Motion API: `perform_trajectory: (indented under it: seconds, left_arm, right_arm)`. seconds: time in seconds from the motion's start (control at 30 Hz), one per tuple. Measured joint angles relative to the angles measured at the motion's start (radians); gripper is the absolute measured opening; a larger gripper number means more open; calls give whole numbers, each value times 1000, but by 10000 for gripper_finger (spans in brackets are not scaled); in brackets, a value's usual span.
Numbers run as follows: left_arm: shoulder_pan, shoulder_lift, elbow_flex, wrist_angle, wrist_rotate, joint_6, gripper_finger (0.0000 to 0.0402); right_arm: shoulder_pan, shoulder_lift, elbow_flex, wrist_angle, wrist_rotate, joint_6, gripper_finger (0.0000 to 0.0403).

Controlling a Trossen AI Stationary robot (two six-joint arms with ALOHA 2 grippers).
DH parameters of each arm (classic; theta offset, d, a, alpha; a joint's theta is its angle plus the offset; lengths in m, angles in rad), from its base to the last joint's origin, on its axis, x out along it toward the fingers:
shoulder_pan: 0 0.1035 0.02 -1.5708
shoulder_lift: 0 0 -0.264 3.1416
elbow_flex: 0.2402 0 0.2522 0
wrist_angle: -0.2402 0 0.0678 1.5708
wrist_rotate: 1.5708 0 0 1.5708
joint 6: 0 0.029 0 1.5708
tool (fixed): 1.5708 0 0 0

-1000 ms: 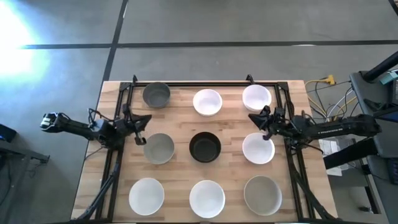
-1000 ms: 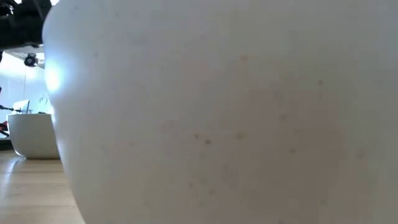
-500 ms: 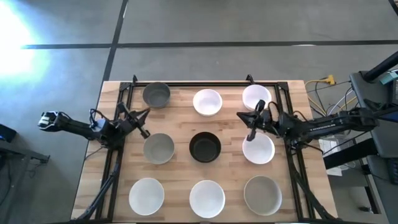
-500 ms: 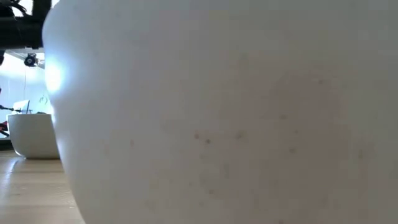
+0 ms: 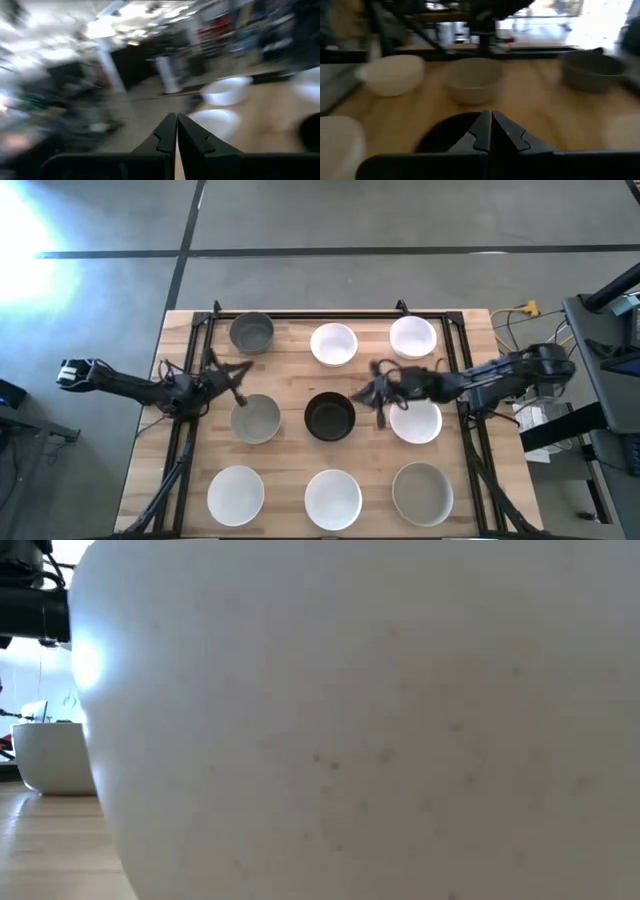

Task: Nest bowls inside each other
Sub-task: Stack the white bowl on top of the black bowl

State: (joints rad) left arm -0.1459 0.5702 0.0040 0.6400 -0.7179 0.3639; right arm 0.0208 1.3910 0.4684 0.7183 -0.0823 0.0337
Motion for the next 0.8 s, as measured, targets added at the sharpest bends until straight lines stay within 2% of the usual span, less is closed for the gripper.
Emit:
perform_trajectory:
  seconds: [0.1, 0.17, 0.3, 0.37, 0.43, 0.53, 0.7, 0.8]
  left_arm:
    - [0, 65, 5, 0, 211, -99, 0]
    - [0, 96, 15, 9, 364, -141, 0]
    - [-2, 166, 58, 87, 661, -343, 0]
    - [-20, 201, 76, 184, 763, -407, 0]
    - [-59, 240, 72, 282, 784, -404, 0]
    - [-127, 303, 72, 460, 747, -318, 0]
    - [-210, 405, 76, 715, 654, -123, 0]
    - [-215, 457, 90, 823, 542, -50, 0]
  right_arm:
    - [80, 139, 63, 149, -22, 75, 9]
    - [135, 208, 119, 191, -22, 67, 9]
    - [222, 288, 229, 191, -25, -30, 9]
    - [255, 300, 267, 189, -26, -91, 9]
    - [286, 292, 291, 201, -25, -145, 9]
    - [327, 238, 288, 228, -25, -236, 9]
    - [347, 43, 184, 286, -24, -353, 9]
    - [330, -102, 72, 371, -18, -375, 9]
